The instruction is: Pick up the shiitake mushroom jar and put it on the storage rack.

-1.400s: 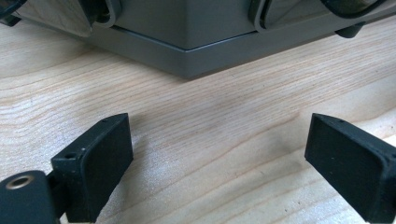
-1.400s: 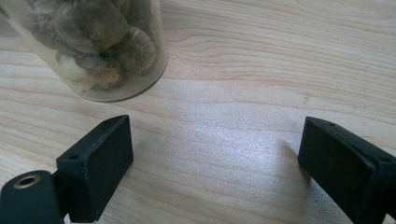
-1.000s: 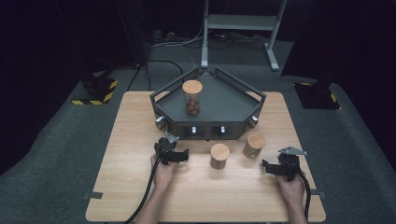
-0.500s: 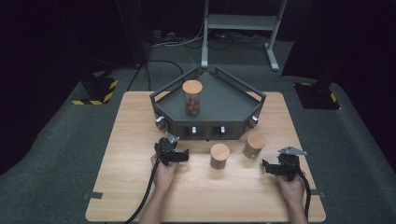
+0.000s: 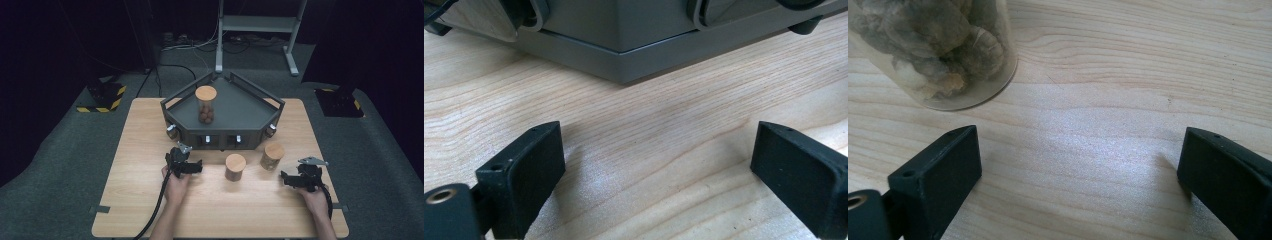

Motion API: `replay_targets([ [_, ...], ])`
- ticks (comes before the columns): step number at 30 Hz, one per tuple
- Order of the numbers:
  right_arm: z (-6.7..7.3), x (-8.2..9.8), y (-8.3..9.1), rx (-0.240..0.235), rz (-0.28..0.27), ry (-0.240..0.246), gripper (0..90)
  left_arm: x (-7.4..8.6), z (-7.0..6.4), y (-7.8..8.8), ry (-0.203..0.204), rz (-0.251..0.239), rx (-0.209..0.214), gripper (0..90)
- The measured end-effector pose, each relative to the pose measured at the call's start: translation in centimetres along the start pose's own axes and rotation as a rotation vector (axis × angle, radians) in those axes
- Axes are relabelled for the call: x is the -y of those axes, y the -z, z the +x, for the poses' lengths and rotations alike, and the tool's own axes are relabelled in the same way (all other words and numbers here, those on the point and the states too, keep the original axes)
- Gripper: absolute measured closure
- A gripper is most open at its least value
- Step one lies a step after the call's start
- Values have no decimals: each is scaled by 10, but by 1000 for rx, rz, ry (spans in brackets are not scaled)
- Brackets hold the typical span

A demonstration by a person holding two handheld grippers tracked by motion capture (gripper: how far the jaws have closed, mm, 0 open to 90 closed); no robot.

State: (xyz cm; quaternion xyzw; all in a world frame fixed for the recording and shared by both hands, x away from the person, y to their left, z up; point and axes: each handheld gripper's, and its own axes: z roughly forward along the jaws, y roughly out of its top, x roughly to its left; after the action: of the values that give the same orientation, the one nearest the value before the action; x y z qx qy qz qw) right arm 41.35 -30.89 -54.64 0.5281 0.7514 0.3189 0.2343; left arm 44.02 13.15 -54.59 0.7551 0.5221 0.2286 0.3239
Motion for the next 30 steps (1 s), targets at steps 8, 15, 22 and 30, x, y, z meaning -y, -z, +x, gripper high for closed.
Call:
replay_targets([
  [8, 1, 0, 0, 14, 4, -2, 16, 0, 0, 0, 0, 0, 1, 71],
  [15, 2, -1, 5, 8, 4, 12, 15, 0, 0, 0, 2, -1, 1, 71],
  [22, 13, 1, 15, -43, -19, 34, 19, 0, 0, 0, 2, -1, 1, 71],
  [30, 22, 7, 22, -93, -31, 32, 19, 0, 0, 0, 2, -1, 1, 71],
])
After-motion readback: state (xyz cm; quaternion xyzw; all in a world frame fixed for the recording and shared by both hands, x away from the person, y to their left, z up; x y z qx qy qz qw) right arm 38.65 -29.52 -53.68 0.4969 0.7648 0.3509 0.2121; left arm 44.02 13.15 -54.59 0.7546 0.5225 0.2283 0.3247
